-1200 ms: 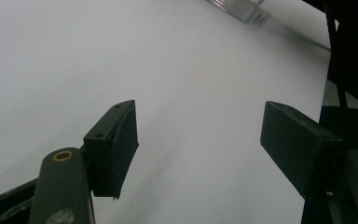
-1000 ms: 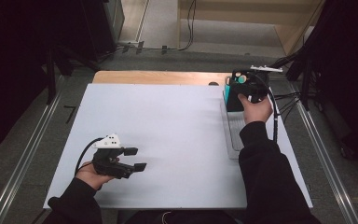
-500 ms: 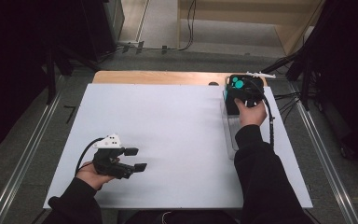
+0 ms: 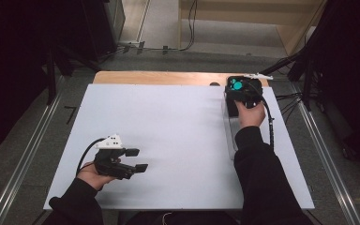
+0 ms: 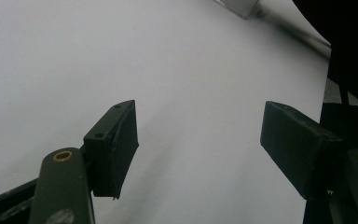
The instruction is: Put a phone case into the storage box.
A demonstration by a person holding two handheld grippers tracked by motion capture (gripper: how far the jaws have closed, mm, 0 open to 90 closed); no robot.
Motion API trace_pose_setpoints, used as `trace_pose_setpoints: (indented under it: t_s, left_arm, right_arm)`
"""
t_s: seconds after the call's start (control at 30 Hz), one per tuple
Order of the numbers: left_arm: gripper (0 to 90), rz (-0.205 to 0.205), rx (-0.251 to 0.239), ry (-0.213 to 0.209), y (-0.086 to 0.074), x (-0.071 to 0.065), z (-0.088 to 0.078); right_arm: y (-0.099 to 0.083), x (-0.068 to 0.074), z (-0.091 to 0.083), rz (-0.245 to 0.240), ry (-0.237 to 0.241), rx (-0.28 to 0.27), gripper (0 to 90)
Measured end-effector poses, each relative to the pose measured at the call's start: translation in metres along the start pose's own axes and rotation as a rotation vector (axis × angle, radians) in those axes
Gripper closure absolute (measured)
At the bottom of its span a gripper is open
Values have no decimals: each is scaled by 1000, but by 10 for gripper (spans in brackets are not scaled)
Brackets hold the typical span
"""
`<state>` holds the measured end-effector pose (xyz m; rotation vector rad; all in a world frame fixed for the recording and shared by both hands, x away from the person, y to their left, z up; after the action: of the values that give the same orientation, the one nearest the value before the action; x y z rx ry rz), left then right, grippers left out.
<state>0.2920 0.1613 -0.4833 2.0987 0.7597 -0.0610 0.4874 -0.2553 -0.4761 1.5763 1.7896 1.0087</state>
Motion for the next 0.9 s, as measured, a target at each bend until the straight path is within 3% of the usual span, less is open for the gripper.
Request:
trace_pose_setpoints:
  t_s: [0.13,0.23,0.43,0.9]
  left_arm:
    - [282,-3,-5,0,1,0,0]
    - [282,0,-1,4,0,0,0]
    - [282,-6,-7,3,1,0,0]
    - [281,-16,-2,7,1,2,0]
  right_arm:
    - [0,-1,0,-13,11,6,76]
    - [-1,0,0,-15,22,8,15]
    - [0,0,-2,-24,27,6,8]
    - [7,-6,-18,11,59,11,8]
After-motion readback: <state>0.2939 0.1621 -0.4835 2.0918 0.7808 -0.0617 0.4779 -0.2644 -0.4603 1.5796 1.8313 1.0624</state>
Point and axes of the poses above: each handheld gripper's, and its own axes: z roughly forward along the jaws, y roughly out of its top, x roughly to its left, the point moved 5 cm from there along z, roughly forward along the jaws, and after that the axes turned 4 degrees about -z, right-handed, at the moved point
